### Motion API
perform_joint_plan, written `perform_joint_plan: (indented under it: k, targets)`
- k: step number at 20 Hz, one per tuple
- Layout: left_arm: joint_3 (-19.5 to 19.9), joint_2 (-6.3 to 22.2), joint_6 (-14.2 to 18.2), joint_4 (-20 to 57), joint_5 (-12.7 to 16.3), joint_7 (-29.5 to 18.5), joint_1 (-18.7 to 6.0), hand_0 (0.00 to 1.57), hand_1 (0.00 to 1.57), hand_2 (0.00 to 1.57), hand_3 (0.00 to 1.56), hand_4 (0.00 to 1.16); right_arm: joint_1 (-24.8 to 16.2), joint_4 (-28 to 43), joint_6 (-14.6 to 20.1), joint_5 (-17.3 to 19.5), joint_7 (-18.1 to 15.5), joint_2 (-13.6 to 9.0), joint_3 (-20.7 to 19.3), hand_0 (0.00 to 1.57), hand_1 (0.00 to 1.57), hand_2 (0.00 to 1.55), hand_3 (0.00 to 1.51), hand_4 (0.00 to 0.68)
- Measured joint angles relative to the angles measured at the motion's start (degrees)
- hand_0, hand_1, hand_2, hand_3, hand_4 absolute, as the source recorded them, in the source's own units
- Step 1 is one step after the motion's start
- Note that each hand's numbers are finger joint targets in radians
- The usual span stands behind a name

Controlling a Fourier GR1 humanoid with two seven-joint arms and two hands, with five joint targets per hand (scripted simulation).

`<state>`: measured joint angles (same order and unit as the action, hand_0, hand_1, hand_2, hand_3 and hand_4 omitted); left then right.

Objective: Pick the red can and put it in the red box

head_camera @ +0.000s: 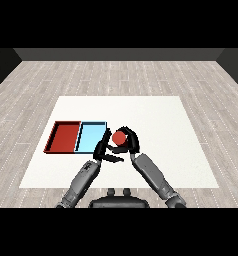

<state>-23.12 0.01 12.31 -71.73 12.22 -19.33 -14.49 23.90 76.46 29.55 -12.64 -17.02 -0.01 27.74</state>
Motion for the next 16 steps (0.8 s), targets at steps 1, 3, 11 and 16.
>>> perform_joint_plan:
  k: [1, 3, 11, 16]
  targets:
    - [0.4, 0.0, -0.4, 1.3, 0.4, -0.3, -1.1, 0.00, 0.00, 0.00, 0.00, 0.00, 0.2, -0.4, -0.1, -0.4, -0.2, 0.0, 0.4, 1.45, 1.45, 1.44, 1.38, 0.626]
    - [0.6, 0.0, -1.4, 2.5, 1.3, -1.3, -1.3, 0.00, 0.00, 0.00, 0.00, 0.00, 0.9, -1.1, 0.9, -1.2, -0.6, 0.0, 1.3, 1.45, 1.45, 1.43, 1.37, 0.625]
    - [-2.9, 0.0, 1.0, 2.3, 4.2, -0.8, -3.3, 0.00, 0.00, 0.00, 0.00, 0.00, 4.4, -2.8, 2.4, -5.5, -1.4, 0.0, 3.5, 1.50, 1.50, 1.45, 1.38, 0.618]
    - [-3.8, 0.2, 2.0, 2.1, 5.2, -0.7, -4.5, 0.00, 0.00, 0.00, 0.00, 0.06, 5.2, -4.5, 3.5, -7.3, -3.1, 0.0, 6.0, 1.48, 1.48, 1.46, 1.37, 0.636]
